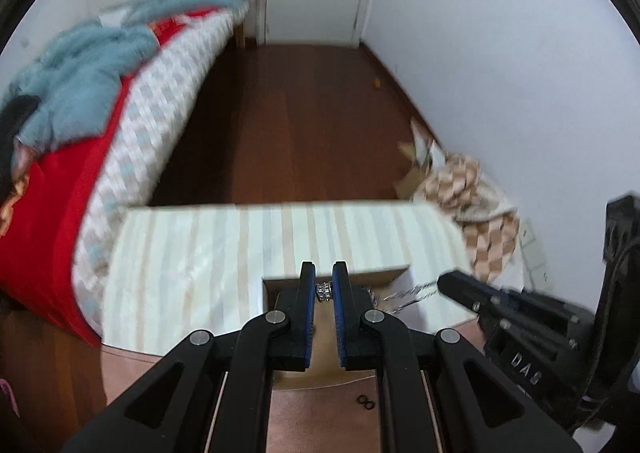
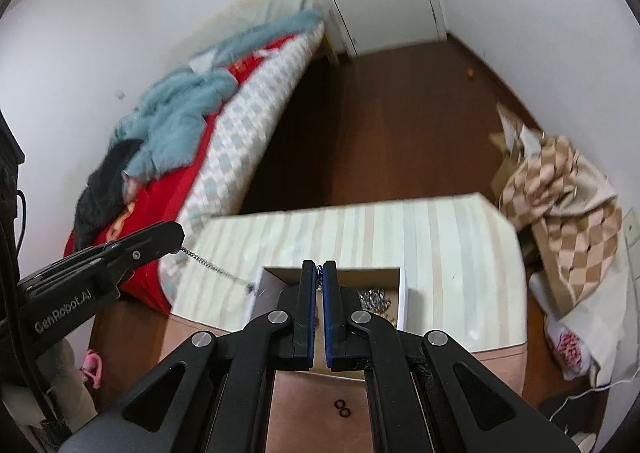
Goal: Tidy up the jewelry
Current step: 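Carry the necklace into the box with the right tool while the left tool lowers the earring in, then open both tools and lift them out of the box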
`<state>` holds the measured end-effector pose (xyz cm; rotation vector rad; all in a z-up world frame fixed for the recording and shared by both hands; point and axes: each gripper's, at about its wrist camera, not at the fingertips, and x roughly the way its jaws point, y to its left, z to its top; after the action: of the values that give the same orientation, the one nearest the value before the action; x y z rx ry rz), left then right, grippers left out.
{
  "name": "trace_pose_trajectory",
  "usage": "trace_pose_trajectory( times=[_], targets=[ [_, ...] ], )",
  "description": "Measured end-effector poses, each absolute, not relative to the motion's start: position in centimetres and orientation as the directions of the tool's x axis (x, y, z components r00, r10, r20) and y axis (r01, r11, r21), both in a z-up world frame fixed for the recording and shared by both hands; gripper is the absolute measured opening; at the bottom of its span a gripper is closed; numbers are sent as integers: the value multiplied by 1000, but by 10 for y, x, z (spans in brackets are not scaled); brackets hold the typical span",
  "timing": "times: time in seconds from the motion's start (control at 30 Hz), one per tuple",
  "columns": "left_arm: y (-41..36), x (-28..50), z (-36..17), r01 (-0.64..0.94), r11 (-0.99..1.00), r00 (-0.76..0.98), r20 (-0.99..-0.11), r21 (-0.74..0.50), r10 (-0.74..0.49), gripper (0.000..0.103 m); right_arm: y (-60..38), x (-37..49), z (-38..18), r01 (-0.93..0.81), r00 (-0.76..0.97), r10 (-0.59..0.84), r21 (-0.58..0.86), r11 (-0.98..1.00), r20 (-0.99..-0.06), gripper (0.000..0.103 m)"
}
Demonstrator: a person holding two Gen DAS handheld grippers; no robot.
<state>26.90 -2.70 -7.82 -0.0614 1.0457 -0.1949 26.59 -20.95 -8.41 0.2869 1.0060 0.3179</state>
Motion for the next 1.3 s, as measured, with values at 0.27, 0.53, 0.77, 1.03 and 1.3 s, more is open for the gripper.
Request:
trace_pose_trajectory(
  times=[0.27,0.53,0.77,1.03,1.3],
  targets=[
    [-27,290,-137,97,980,363,-910,-175,-199,6,-206,298,-137,-117,407,345,326,938,-846,3],
    [-8,293,-137,2,985,359,-919,-171,-161,12,-189,311,-143,-145,377,410,385,912,-830,3],
    [-9,284,-131,-3,993,393,-913,-116,-106,75,-175,308,-186,-141,160,385,365,920,-909,4],
    [-4,265,-122,-21,998,424,-905,-55,-40,95,-195,281,-170,-140,200,295,271,952,-934,46],
    [-4,229,-131,-41,999,470,-882,21,38,103,-208,249,-159,-90,308,117,93,992,-944,96]
  ],
)
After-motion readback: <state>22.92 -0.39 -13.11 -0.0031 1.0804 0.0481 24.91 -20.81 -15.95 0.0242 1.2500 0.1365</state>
